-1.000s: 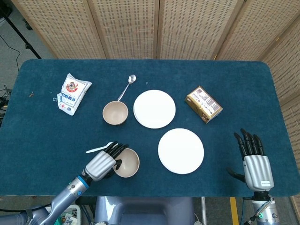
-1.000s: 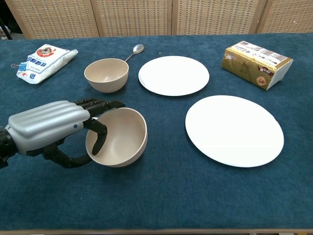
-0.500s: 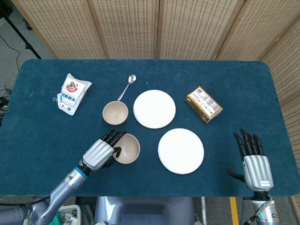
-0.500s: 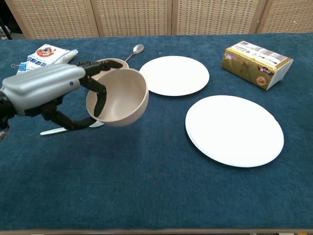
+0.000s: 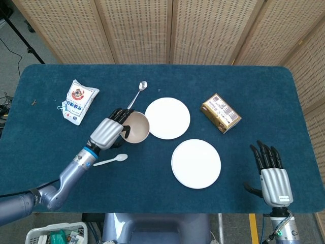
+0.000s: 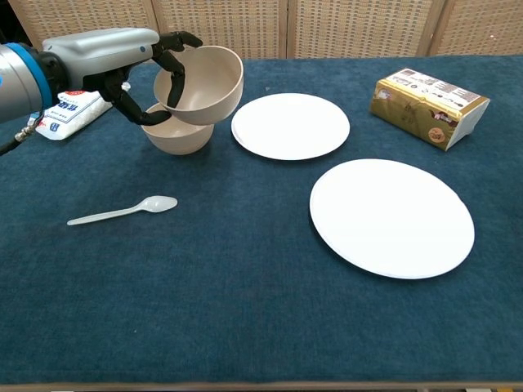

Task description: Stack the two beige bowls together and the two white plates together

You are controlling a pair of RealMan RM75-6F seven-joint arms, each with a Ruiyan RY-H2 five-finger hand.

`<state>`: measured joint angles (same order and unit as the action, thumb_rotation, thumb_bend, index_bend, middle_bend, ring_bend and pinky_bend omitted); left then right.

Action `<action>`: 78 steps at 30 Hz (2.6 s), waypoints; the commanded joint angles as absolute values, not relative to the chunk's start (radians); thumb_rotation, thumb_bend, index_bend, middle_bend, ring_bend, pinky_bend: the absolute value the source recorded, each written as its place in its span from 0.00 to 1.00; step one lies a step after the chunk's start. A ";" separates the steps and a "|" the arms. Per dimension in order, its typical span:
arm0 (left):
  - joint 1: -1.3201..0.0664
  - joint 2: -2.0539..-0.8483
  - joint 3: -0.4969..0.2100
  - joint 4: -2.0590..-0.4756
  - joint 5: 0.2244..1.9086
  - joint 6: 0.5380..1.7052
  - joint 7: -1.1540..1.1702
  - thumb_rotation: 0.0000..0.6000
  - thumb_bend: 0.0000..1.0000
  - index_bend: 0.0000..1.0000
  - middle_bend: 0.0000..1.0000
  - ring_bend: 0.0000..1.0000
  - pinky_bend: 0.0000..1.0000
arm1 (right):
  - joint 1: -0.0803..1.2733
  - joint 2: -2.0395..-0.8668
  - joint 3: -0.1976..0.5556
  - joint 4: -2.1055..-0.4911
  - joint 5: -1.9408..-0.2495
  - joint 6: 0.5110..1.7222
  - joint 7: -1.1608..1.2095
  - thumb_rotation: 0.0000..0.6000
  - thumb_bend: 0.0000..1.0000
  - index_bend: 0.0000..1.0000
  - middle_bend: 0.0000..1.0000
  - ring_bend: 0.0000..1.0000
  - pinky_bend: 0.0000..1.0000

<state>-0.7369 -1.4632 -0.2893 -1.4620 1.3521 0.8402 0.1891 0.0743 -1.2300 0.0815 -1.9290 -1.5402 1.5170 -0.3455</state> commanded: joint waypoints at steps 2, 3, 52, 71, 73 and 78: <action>-0.799 -1.504 -0.315 -1.351 1.289 0.786 0.181 1.00 0.44 0.83 0.00 0.00 0.00 | 0.077 -1.230 0.087 -1.924 -1.527 1.512 -0.341 1.00 0.00 0.01 0.00 0.00 0.00; -0.807 -1.514 -0.315 -1.325 1.283 0.782 0.177 1.00 0.44 0.83 0.00 0.00 0.00 | 0.078 -1.229 0.089 -1.923 -1.522 1.511 -0.339 1.00 0.00 0.01 0.00 0.00 0.00; -0.844 -1.464 -0.204 -1.263 1.104 0.702 0.122 1.00 0.27 0.08 0.00 0.00 0.00 | 0.090 -1.231 0.087 -1.920 -1.501 1.508 -0.339 1.00 0.00 0.01 0.00 0.00 0.00; -0.667 -1.210 -0.138 -1.455 1.306 0.916 -0.101 1.00 0.24 0.03 0.00 0.00 0.00 | 0.099 -1.254 0.072 -1.911 -1.519 1.494 -0.382 1.00 0.00 0.01 0.00 0.00 0.00; -0.655 -1.197 -0.127 -1.458 1.328 0.926 -0.129 1.00 0.24 0.03 0.00 0.00 0.00 | 0.101 -1.257 0.072 -1.910 -1.518 1.491 -0.390 1.00 0.00 0.01 0.00 0.00 0.00; -0.632 -1.165 -0.063 -1.460 1.444 0.940 -0.207 1.00 0.24 0.02 0.00 0.00 0.00 | 0.101 -1.267 0.074 -1.911 -1.516 1.497 -0.409 1.00 0.00 0.01 0.00 0.00 0.00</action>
